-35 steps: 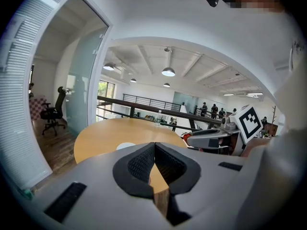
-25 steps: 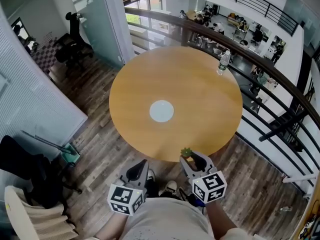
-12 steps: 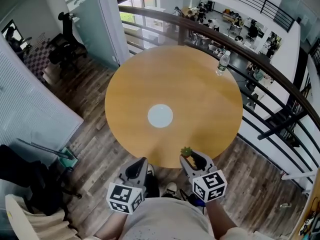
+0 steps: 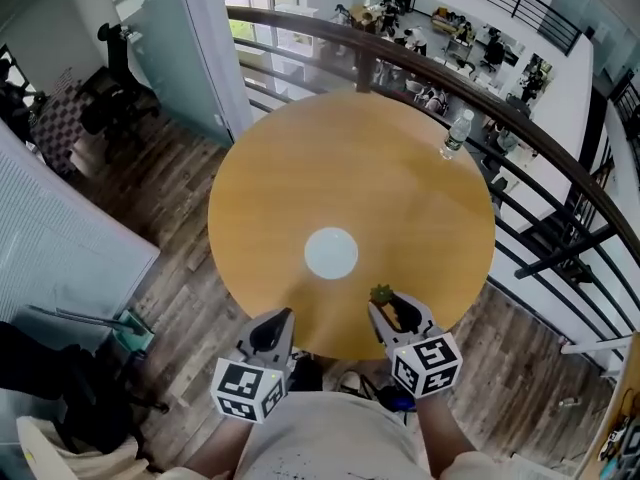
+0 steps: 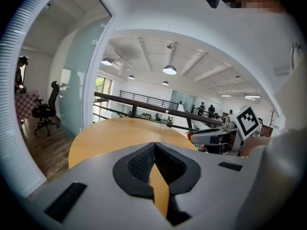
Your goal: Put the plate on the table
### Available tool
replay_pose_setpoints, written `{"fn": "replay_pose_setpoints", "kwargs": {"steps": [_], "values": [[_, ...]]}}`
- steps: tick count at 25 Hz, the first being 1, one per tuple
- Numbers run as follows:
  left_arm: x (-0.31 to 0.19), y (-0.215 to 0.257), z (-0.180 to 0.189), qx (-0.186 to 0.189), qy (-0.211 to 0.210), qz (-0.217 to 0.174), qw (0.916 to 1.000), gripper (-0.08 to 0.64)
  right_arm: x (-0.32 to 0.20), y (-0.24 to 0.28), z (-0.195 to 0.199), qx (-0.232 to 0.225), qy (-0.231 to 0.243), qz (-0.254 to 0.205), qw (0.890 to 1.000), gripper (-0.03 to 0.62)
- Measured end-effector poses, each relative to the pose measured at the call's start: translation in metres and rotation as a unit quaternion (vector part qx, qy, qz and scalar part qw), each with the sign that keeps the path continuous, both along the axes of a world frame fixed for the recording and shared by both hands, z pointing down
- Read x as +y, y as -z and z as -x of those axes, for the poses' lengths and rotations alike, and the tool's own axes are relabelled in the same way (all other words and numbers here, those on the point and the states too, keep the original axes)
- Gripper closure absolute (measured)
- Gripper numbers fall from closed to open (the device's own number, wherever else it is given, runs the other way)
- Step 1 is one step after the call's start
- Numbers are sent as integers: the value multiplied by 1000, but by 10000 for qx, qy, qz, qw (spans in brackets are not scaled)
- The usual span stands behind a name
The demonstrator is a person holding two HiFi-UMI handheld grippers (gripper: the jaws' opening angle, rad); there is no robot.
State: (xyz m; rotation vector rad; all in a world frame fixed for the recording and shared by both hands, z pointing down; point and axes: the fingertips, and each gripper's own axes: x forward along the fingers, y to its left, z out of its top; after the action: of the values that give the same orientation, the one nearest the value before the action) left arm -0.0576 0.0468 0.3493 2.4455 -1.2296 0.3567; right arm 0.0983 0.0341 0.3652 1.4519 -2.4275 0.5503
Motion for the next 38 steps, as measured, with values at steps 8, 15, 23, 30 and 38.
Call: {"fn": "replay_pose_setpoints", "kwargs": {"steps": [8, 15, 23, 30, 38], "values": [[-51, -5, 19, 73, -407, 5, 9991, 537, -42, -1, 20, 106, -351, 2, 9993, 437], [-69, -4, 15, 53, -731, 114, 9972, 537, -53, 2, 25, 201, -512, 89, 9984, 437], [-77, 3, -3, 138, -742, 146, 9970, 537, -59, 7, 14, 243, -427, 147, 9987, 437], [-81, -3, -16, 132, -558, 219, 9981, 538, -68, 0, 4, 251, -218, 220, 9992, 437], [-92, -12, -21, 150, -410, 286, 9986, 538, -91, -13, 5, 276, -14, 327, 9991, 437]]}}
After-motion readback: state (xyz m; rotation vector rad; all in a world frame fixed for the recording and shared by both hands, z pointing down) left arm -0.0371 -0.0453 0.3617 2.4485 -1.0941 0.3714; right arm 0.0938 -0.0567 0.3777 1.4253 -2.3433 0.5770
